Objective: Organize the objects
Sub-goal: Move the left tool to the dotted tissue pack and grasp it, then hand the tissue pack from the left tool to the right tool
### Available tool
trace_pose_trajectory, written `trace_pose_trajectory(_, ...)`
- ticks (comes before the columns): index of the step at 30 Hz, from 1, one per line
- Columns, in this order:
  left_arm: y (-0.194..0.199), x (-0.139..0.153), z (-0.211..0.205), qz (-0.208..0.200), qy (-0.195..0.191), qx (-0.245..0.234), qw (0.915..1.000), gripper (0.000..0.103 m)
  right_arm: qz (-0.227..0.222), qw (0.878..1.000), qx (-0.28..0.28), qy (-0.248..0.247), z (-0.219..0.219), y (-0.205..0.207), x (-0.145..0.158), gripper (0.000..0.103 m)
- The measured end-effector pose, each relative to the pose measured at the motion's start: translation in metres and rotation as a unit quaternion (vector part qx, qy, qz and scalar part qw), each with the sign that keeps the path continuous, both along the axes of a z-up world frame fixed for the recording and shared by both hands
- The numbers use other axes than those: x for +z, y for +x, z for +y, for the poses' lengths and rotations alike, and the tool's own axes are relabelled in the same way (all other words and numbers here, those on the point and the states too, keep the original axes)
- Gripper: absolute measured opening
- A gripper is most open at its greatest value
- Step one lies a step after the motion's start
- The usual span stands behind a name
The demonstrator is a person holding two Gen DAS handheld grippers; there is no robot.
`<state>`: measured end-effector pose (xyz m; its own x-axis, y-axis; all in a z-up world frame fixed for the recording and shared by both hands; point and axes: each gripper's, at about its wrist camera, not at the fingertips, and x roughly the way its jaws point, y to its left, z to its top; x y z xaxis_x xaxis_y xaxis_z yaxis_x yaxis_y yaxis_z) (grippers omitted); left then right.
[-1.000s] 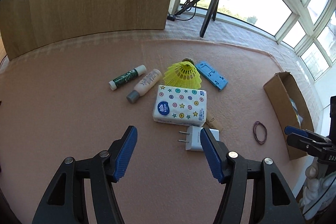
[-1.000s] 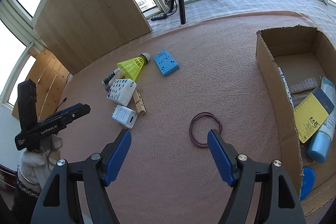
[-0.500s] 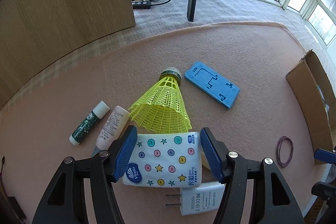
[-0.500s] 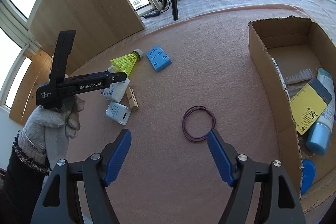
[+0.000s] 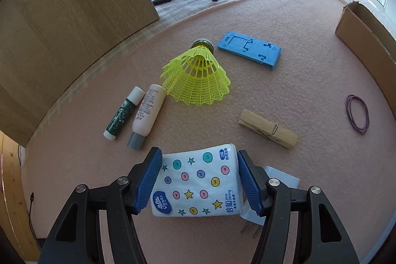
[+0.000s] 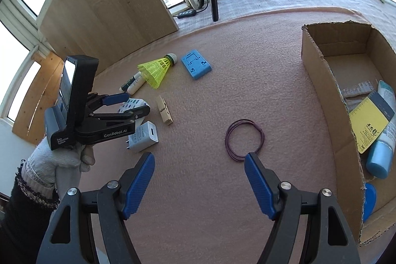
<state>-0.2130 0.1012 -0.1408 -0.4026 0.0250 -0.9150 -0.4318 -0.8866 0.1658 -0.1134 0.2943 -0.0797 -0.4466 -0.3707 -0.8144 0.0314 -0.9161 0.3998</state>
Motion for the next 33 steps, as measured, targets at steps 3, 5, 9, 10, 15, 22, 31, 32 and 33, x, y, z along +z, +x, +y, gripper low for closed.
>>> trace_pose_trajectory(3, 0.021, 0.002, -0.013, -0.001, 0.014, 0.010, 0.9998, 0.065, 0.006, 1.000, 0.013, 0.002, -0.009, 0.003, 0.004, 0.072)
trace_pose_trajectory(5, 0.034, 0.002, -0.021, 0.001, 0.014, 0.014, 0.9998, 0.065, 0.008, 1.000, 0.020, 0.003, -0.013, 0.004, 0.004, 0.072)
trace_pose_trajectory(9, 0.058, 0.004, -0.036, 0.004, 0.026, 0.030, 0.9992, 0.065, 0.006, 0.999, 0.031, 0.001, -0.021, 0.007, 0.003, 0.072)
trace_pose_trajectory(10, 0.064, 0.005, -0.040, 0.007, 0.028, 0.034, 0.9990, 0.065, 0.005, 0.999, 0.034, 0.001, -0.023, 0.008, 0.003, 0.072)
trace_pose_trajectory(15, 0.085, 0.003, -0.059, 0.022, 0.005, 0.043, 0.9988, 0.065, 0.002, 0.999, 0.046, 0.001, -0.032, 0.013, 0.001, 0.072)
trace_pose_trajectory(22, 0.090, 0.020, -0.096, 0.019, 0.064, 0.093, 0.9934, 0.067, -0.003, 0.999, 0.055, -0.001, -0.040, 0.016, -0.001, 0.072)
trace_pose_trajectory(31, 0.111, 0.025, -0.150, 0.013, 0.137, 0.132, 0.9817, 0.075, -0.006, 0.996, 0.086, -0.024, -0.076, 0.010, 0.001, 0.072)
trace_pose_trajectory(32, 0.110, 0.023, -0.154, 0.009, 0.150, 0.130, 0.9802, 0.075, -0.007, 0.995, 0.091, -0.027, -0.083, 0.008, 0.000, 0.072)
trace_pose_trajectory(33, 0.111, 0.022, -0.158, 0.006, 0.161, 0.130, 0.9782, 0.075, -0.008, 0.995, 0.097, -0.032, -0.089, 0.006, -0.001, 0.072)
